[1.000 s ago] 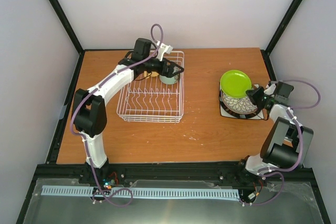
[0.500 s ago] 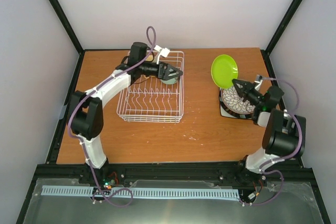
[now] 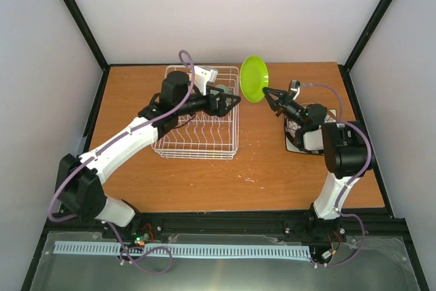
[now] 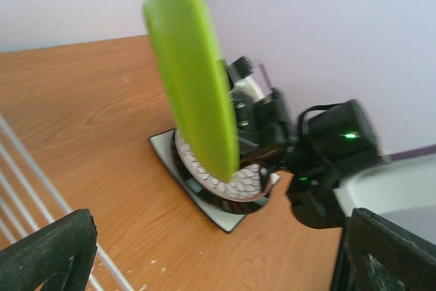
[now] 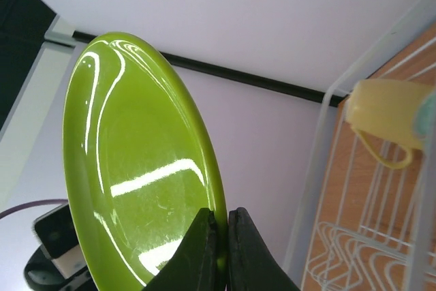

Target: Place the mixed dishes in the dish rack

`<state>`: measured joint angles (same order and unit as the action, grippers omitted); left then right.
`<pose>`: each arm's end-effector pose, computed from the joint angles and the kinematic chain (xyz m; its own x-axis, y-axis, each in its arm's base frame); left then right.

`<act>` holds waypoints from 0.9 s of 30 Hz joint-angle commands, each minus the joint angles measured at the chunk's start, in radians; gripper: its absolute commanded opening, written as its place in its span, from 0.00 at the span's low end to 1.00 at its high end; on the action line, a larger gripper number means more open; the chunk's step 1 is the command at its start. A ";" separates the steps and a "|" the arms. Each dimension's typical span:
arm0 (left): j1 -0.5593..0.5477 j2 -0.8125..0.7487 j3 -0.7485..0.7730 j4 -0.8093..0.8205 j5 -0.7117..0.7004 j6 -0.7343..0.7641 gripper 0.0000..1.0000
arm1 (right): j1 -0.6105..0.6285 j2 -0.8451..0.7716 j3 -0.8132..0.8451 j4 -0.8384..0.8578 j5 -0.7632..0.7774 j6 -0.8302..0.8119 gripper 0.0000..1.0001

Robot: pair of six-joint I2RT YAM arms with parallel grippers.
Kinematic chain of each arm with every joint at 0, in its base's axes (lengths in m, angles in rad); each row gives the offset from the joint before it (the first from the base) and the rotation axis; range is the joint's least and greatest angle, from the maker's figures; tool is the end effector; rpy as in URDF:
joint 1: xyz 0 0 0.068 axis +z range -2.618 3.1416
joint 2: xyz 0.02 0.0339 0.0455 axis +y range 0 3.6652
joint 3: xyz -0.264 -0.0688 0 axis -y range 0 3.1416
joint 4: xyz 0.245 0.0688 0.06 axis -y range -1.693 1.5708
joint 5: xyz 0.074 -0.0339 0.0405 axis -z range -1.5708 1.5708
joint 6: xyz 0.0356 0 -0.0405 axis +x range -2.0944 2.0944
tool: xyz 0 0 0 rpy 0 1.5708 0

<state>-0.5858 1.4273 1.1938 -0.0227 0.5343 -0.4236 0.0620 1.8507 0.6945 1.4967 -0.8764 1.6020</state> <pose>0.2697 -0.2007 0.3500 -0.5568 -0.0551 -0.8288 0.7212 0.4631 -0.5153 0.3354 0.0482 0.1995 -0.7726 0.5929 -0.2271 -0.3094 -0.0392 0.9501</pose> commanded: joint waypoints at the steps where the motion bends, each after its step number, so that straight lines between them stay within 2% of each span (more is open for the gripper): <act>1: -0.033 0.050 0.013 -0.023 -0.171 -0.024 1.00 | 0.065 0.017 0.061 0.181 0.049 0.028 0.03; 10: -0.045 0.089 0.080 -0.003 -0.214 -0.018 1.00 | 0.155 0.020 0.059 0.181 0.041 0.035 0.03; 13: -0.049 0.080 0.086 0.008 -0.236 -0.017 0.96 | 0.170 0.026 0.055 0.181 0.036 0.037 0.03; 15: -0.049 0.072 0.081 0.018 -0.250 -0.014 0.86 | 0.174 0.029 0.058 0.181 0.035 0.038 0.03; 18: -0.050 0.068 0.073 0.024 -0.271 -0.015 0.63 | 0.209 0.038 0.068 0.181 0.035 0.044 0.03; 25: -0.051 0.094 0.077 0.028 -0.269 -0.020 0.30 | 0.254 0.061 0.108 0.181 0.029 0.052 0.03; 27: -0.050 0.099 0.091 0.016 -0.262 -0.015 0.05 | 0.260 0.065 0.111 0.181 0.032 0.050 0.03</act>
<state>-0.6231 1.5158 1.2343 -0.0250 0.2398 -0.4618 0.2886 1.9049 0.7681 1.5002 -0.8322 1.6272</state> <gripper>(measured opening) 0.247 0.044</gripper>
